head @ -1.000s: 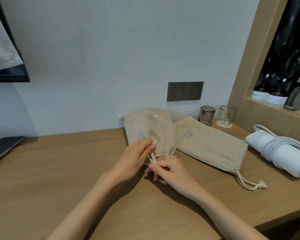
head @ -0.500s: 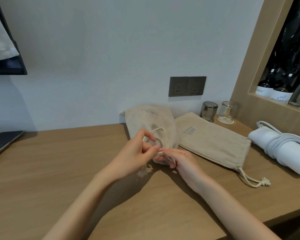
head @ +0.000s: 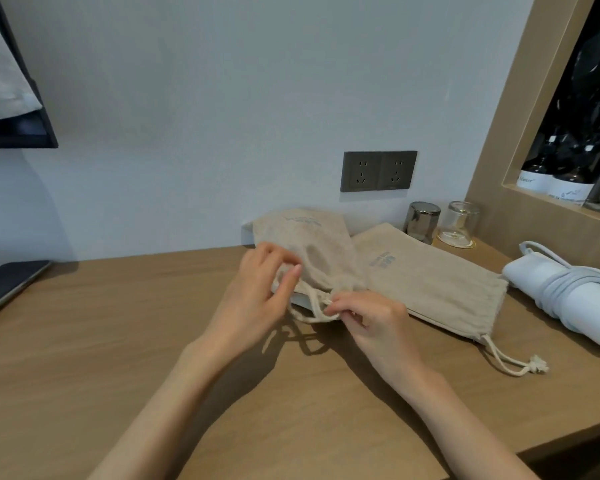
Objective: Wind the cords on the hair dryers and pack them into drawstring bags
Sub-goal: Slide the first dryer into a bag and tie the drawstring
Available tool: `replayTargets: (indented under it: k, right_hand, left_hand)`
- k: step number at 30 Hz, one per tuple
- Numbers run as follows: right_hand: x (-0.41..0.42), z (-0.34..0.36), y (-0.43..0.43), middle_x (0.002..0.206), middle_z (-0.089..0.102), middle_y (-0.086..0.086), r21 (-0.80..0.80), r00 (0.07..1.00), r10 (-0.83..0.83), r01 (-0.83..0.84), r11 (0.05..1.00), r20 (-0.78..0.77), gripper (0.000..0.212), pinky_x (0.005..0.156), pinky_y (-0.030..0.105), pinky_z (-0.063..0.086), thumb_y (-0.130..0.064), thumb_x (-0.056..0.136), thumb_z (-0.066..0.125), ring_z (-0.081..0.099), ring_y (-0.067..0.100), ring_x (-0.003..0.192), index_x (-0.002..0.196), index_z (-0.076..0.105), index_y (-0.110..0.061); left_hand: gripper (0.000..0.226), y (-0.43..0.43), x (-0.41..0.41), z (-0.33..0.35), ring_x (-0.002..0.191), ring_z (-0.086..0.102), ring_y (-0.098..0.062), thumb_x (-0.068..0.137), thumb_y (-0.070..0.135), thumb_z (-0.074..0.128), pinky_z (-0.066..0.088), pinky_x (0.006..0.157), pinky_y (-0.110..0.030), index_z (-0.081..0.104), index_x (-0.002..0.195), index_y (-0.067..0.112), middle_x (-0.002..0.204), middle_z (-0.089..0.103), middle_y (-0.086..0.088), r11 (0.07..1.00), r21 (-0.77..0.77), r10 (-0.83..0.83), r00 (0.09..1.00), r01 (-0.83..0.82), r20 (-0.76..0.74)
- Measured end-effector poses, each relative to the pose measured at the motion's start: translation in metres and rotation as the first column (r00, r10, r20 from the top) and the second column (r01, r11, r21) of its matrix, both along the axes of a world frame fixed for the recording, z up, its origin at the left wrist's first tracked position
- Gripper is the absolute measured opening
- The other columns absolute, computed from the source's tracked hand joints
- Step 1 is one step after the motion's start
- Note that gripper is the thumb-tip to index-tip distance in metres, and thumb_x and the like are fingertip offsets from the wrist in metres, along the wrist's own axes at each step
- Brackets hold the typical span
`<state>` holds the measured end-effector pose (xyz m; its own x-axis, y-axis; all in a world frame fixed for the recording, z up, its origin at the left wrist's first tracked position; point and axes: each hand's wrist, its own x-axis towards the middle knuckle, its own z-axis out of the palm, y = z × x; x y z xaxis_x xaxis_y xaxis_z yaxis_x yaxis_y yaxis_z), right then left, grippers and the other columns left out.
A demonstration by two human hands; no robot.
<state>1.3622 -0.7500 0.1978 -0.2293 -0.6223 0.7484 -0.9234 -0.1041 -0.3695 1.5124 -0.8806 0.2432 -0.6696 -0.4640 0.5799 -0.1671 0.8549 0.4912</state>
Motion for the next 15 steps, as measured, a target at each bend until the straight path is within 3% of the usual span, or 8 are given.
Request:
replayTargets:
  k: [3,5,8,11,15]
  right_hand:
    - [-0.002,-0.001,0.000,0.095,0.073,-0.002,-0.057,0.966,0.000,-0.015,0.998,-0.258,0.016,0.077,0.026,0.053,-0.009,0.086,0.061,0.069,0.012,0.088,0.083,0.076,-0.013]
    - [-0.004,0.001,0.000,0.096,0.073,0.002,-0.099,0.938,-0.011,-0.025,0.995,-0.346,0.014,0.077,0.028,0.054,-0.006,0.086,0.062,0.069,0.015,0.089,0.083,0.075,-0.010]
    - [-0.003,0.003,0.000,0.097,0.073,0.004,-0.154,0.911,-0.010,-0.059,0.986,-0.412,0.010,0.075,0.029,0.055,-0.001,0.085,0.068,0.069,0.017,0.087,0.086,0.075,-0.008]
    - [-0.001,0.002,-0.001,0.096,0.073,0.004,-0.166,0.895,0.027,-0.112,0.980,-0.445,0.007,0.075,0.025,0.055,-0.003,0.085,0.069,0.068,0.015,0.086,0.086,0.075,-0.007]
    - [-0.001,-0.002,-0.004,0.091,0.074,-0.001,-0.204,0.966,0.062,-0.115,0.972,-0.251,0.009,0.074,0.026,0.055,-0.005,0.084,0.068,0.068,0.009,0.084,0.081,0.076,-0.009]
  left_hand:
    - [0.033,0.002,-0.007,-0.004,0.119,0.033,0.003,0.098,0.043,0.028,0.016,0.100,-0.015,0.056,0.116,0.036,0.130,0.047,0.025,0.993,-0.111,-0.034,0.999,0.030,-0.036]
    - [0.034,0.002,-0.010,-0.005,0.124,0.040,0.004,0.101,0.037,0.030,0.021,0.108,-0.022,0.056,0.121,0.033,0.129,0.053,0.024,0.991,-0.038,-0.125,0.992,0.124,-0.023]
    - [0.026,0.002,-0.015,-0.011,0.106,0.059,0.002,0.100,0.023,0.041,0.048,0.095,-0.030,0.059,0.119,0.025,0.109,0.067,0.012,0.948,0.183,-0.271,0.962,0.259,0.042]
    - [0.022,0.001,-0.017,-0.019,0.098,0.060,0.002,0.096,0.017,0.052,0.050,0.088,-0.024,0.064,0.112,0.025,0.103,0.066,0.014,0.942,0.203,-0.285,0.956,0.267,0.064]
    - [0.023,-0.005,-0.015,-0.020,0.093,0.059,0.000,0.090,0.014,0.062,0.049,0.084,-0.020,0.067,0.107,0.028,0.100,0.066,0.011,0.917,0.266,-0.325,0.943,0.296,0.073]
